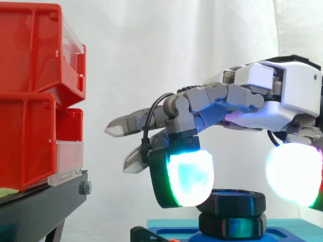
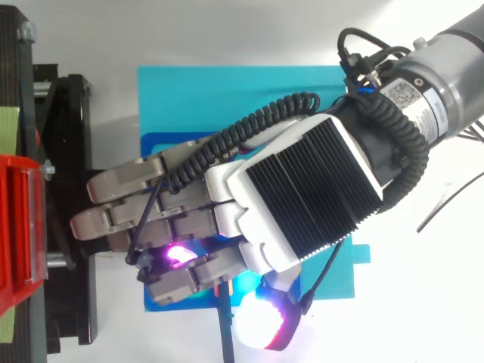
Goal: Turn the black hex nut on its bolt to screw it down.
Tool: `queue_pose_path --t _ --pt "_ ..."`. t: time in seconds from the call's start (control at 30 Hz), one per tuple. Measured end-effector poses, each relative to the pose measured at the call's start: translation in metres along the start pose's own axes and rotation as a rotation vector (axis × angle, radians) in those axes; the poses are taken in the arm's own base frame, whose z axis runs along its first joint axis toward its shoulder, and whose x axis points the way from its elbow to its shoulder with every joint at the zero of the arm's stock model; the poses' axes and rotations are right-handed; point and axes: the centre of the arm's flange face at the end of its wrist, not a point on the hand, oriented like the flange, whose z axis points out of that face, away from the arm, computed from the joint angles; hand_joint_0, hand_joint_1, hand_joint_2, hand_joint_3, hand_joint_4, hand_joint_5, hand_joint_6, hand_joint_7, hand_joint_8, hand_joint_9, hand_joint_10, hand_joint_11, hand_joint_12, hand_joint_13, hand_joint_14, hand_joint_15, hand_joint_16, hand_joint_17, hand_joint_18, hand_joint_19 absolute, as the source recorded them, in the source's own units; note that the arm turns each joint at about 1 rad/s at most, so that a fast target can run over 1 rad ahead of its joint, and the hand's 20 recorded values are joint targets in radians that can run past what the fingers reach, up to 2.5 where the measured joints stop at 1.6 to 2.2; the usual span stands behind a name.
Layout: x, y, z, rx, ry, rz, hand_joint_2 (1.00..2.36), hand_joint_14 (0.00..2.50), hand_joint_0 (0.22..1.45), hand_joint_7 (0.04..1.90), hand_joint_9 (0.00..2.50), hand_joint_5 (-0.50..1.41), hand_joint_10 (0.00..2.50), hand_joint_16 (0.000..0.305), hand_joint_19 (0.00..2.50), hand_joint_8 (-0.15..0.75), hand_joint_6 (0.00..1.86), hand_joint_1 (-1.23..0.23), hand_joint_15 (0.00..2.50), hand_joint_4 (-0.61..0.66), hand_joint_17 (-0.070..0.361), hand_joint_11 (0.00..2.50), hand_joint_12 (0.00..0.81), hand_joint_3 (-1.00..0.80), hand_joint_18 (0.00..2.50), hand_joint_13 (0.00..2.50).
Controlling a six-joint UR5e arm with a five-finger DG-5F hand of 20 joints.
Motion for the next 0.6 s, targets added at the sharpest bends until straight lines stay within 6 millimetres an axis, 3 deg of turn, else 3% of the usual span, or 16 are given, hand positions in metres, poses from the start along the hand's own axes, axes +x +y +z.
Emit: queue_pose_path --t 0.6 --pt "0.0036 -0.0037 -0.0072 0.005 0.018 -0.009 1.0 0.0 0.41 1.43 0.65 -0.1 0.01 0.047 0.25 0.324 0.5 -0.33 0.02 0.3 0.106 0.19 0.352 -0.5 0.04 0.29"
